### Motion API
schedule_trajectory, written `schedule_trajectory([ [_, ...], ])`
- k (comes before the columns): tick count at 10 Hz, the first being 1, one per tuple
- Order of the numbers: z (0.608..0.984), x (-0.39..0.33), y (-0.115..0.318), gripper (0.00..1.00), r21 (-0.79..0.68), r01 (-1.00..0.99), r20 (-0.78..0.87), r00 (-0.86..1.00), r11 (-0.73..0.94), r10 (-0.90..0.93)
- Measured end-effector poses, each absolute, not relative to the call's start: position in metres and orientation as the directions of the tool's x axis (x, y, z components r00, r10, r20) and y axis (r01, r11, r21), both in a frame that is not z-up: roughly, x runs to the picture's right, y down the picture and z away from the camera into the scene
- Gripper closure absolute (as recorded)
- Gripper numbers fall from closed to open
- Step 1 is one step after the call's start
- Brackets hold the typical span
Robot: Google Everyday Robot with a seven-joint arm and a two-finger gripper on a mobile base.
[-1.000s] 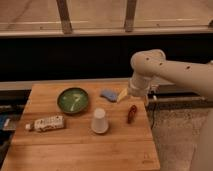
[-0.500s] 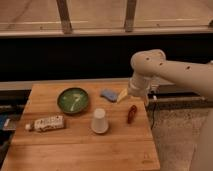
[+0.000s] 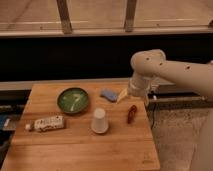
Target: Place the pepper on the white sponge
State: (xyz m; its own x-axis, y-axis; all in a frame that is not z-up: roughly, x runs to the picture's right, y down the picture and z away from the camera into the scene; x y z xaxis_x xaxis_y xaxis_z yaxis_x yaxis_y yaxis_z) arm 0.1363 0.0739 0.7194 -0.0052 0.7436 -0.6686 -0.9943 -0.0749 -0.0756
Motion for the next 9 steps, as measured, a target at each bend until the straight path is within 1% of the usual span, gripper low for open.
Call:
schedule_trajectory([
  [7, 0.7193, 0.1364, 0.0742, 0.20, -0.076, -0.994, -0.669, -0.005, -0.074, 0.744],
  [9, 0.7159, 0.1355, 0.0718, 0.20, -0.082, -0.995, -0.650, 0.016, -0.049, 0.760],
])
